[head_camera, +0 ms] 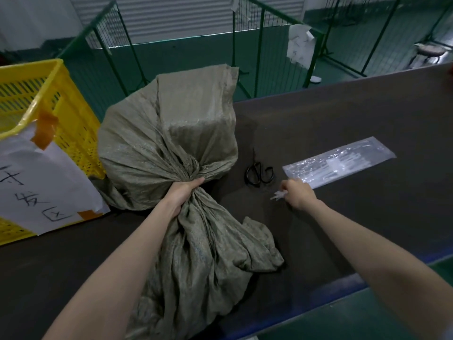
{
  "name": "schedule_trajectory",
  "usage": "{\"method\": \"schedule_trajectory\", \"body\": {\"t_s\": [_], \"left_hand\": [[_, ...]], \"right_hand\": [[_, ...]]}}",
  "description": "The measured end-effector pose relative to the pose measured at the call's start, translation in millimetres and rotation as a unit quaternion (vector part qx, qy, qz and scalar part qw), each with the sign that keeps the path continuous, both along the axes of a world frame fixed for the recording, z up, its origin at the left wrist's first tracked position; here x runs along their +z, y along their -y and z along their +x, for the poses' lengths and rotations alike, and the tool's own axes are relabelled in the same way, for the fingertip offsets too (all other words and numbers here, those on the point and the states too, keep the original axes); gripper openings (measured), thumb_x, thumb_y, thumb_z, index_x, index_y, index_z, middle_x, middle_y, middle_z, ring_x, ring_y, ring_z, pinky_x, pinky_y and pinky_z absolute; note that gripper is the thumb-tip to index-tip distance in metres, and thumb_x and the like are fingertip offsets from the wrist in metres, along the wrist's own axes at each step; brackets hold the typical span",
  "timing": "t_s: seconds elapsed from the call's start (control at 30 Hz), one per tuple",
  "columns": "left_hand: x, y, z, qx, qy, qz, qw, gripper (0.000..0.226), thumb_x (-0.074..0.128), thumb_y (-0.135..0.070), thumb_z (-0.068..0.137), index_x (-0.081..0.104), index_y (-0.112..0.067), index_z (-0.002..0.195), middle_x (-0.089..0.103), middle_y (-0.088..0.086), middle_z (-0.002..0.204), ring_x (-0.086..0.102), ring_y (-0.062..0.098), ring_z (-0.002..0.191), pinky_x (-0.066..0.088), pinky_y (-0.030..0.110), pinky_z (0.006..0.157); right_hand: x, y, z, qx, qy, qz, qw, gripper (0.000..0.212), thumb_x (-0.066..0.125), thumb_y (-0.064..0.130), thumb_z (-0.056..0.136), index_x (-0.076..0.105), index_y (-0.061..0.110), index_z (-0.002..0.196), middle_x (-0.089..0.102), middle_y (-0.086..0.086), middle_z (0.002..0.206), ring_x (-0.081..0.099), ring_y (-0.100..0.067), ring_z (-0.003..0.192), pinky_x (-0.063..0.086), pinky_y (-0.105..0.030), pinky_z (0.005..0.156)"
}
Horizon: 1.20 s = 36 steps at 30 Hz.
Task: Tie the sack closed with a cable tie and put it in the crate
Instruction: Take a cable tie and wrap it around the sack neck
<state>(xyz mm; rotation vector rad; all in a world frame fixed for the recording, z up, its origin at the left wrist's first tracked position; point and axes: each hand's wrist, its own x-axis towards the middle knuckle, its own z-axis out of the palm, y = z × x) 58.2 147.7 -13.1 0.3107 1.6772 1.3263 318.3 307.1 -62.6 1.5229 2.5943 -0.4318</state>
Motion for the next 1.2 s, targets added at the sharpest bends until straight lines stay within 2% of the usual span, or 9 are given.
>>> {"method": "schedule_trajectory", "body": {"t_s": [0.1, 0.23, 0.33, 0.53, 0.63, 0.73, 0.87, 1.03, 1.2], "left_hand": [[-1.1, 1.2, -2.0, -0.003, 0.010, -0.001, 1.000, 0.039, 0.070, -0.017, 0.084, 0.062, -0.002, 0.118, 0.068, 0.005, 0.095, 0.064, 0.016, 0.080, 0.050, 0.024, 0.068], [-0.1, 0.7, -3.1, -0.009, 0.001, -0.005, 1.000, 0.039, 0.069, -0.017, 0.084, 0.060, -0.004, 0.120, 0.067, 0.002, 0.090, 0.064, 0.016, 0.081, 0.048, 0.026, 0.077], [-0.4, 2.1, -3.4, -0.014, 0.008, -0.004, 1.000, 0.038, 0.068, -0.016, 0.085, 0.060, -0.002, 0.120, 0.068, 0.004, 0.092, 0.064, 0.016, 0.082, 0.050, 0.025, 0.071], [-2.2, 4.6, -1.4, -0.014, 0.023, 0.011, 1.000, 0.034, 0.066, -0.013, 0.086, 0.061, -0.003, 0.118, 0.068, 0.004, 0.092, 0.064, 0.016, 0.081, 0.051, 0.023, 0.066], [-3.2, 7.0, -2.1, -0.015, 0.034, 0.014, 0.999, 0.034, 0.066, -0.013, 0.086, 0.061, -0.002, 0.118, 0.069, 0.006, 0.095, 0.065, 0.018, 0.085, 0.051, 0.025, 0.071], [-4.0, 7.7, -2.8, -0.014, 0.040, 0.018, 0.999, 0.034, 0.066, -0.013, 0.086, 0.061, -0.001, 0.118, 0.069, 0.007, 0.098, 0.065, 0.019, 0.087, 0.051, 0.026, 0.075], [-3.5, 8.1, -3.7, -0.013, 0.038, 0.021, 0.999, 0.035, 0.067, -0.013, 0.086, 0.061, -0.002, 0.118, 0.068, 0.008, 0.104, 0.065, 0.019, 0.089, 0.049, 0.028, 0.081], [-2.0, 8.7, -2.7, -0.015, 0.037, 0.011, 0.999, 0.030, 0.067, -0.014, 0.085, 0.062, -0.005, 0.114, 0.067, 0.004, 0.093, 0.064, 0.017, 0.084, 0.049, 0.027, 0.080], [-0.1, 7.8, -1.5, 0.003, 0.042, 0.009, 0.999, 0.029, 0.070, -0.014, 0.084, 0.063, -0.006, 0.110, 0.067, 0.005, 0.089, 0.064, 0.017, 0.080, 0.050, 0.025, 0.068]], "right_hand": [[-15.9, -5.3, 4.6, 0.020, 0.042, 0.026, 0.999, 0.023, 0.051, 0.019, 0.089, 0.058, 0.017, 0.111, 0.052, -0.011, 0.124, 0.044, -0.033, 0.120, 0.036, -0.041, 0.096], [-23.0, -6.0, -0.4, 0.045, 0.046, 0.081, 0.995, 0.021, 0.047, 0.013, 0.090, 0.060, 0.014, 0.107, 0.055, -0.009, 0.117, 0.046, -0.032, 0.117, 0.036, -0.040, 0.092], [-21.3, -7.0, -2.1, 0.071, 0.039, 0.117, 0.990, 0.018, 0.047, 0.016, 0.092, 0.060, 0.012, 0.102, 0.059, -0.009, 0.110, 0.049, -0.032, 0.112, 0.037, -0.039, 0.088], [-19.6, -10.5, 0.7, 0.111, 0.035, 0.137, 0.984, 0.016, 0.048, 0.013, 0.089, 0.056, 0.009, 0.102, 0.059, -0.010, 0.109, 0.049, -0.031, 0.110, 0.036, -0.038, 0.088], [-18.8, -9.0, 0.4, 0.132, 0.024, 0.154, 0.979, 0.019, 0.048, 0.020, 0.093, 0.060, 0.009, 0.101, 0.056, -0.011, 0.108, 0.048, -0.031, 0.107, 0.036, -0.039, 0.086], [-16.0, -5.9, -0.6, 0.131, -0.009, 0.157, 0.979, 0.015, 0.050, 0.020, 0.092, 0.058, 0.009, 0.098, 0.059, -0.011, 0.104, 0.052, -0.032, 0.103, 0.036, -0.040, 0.084], [-3.4, -0.7, -10.4, 0.123, -0.090, 0.114, 0.982, 0.006, 0.055, 0.014, 0.088, 0.057, 0.008, 0.087, 0.066, -0.011, 0.092, 0.060, -0.033, 0.092, 0.037, -0.038, 0.081], [16.1, 12.3, -37.6, 0.093, -0.198, 0.042, 0.975, 0.016, 0.069, 0.019, 0.080, 0.057, 0.009, 0.080, 0.064, -0.006, 0.083, 0.059, -0.027, 0.080, 0.040, -0.035, 0.066], [32.9, 30.6, -75.3, 0.136, -0.271, -0.014, 0.953, 0.021, 0.074, 0.020, 0.076, 0.056, 0.009, 0.077, 0.058, 0.001, 0.074, 0.055, -0.019, 0.072, 0.044, -0.039, 0.066]]}}
